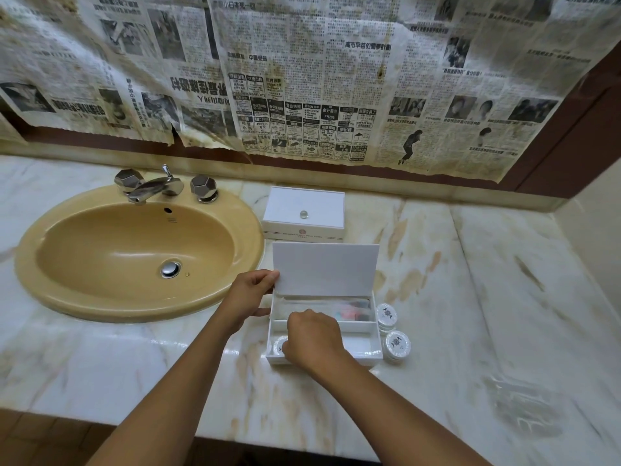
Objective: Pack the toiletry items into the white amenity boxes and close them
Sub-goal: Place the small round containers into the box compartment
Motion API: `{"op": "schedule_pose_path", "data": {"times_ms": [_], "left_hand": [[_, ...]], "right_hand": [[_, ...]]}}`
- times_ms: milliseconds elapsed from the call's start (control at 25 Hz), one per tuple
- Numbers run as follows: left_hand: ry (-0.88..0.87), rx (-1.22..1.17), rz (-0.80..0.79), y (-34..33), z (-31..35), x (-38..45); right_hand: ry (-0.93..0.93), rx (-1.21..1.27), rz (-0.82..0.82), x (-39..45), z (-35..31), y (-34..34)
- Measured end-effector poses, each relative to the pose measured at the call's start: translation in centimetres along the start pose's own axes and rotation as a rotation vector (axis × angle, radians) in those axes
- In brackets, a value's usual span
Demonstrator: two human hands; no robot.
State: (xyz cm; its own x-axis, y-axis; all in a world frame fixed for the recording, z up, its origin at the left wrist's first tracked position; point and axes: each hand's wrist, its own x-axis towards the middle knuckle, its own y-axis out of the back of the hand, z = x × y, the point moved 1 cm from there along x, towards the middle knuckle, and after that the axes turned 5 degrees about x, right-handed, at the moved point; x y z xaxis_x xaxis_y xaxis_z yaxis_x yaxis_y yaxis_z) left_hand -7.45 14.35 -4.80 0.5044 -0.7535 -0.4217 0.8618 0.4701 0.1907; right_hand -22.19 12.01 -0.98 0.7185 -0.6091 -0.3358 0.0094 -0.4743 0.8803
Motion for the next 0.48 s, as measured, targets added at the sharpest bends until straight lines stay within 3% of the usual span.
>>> {"op": "schedule_pose_path", "data": {"times_ms": [480], "left_hand": [[0.001, 0.009, 0.004, 0.0, -0.1, 0.2]], "right_hand": [[-0.062, -0.067, -0.161, 0.7, 0.7, 0.2]]}}
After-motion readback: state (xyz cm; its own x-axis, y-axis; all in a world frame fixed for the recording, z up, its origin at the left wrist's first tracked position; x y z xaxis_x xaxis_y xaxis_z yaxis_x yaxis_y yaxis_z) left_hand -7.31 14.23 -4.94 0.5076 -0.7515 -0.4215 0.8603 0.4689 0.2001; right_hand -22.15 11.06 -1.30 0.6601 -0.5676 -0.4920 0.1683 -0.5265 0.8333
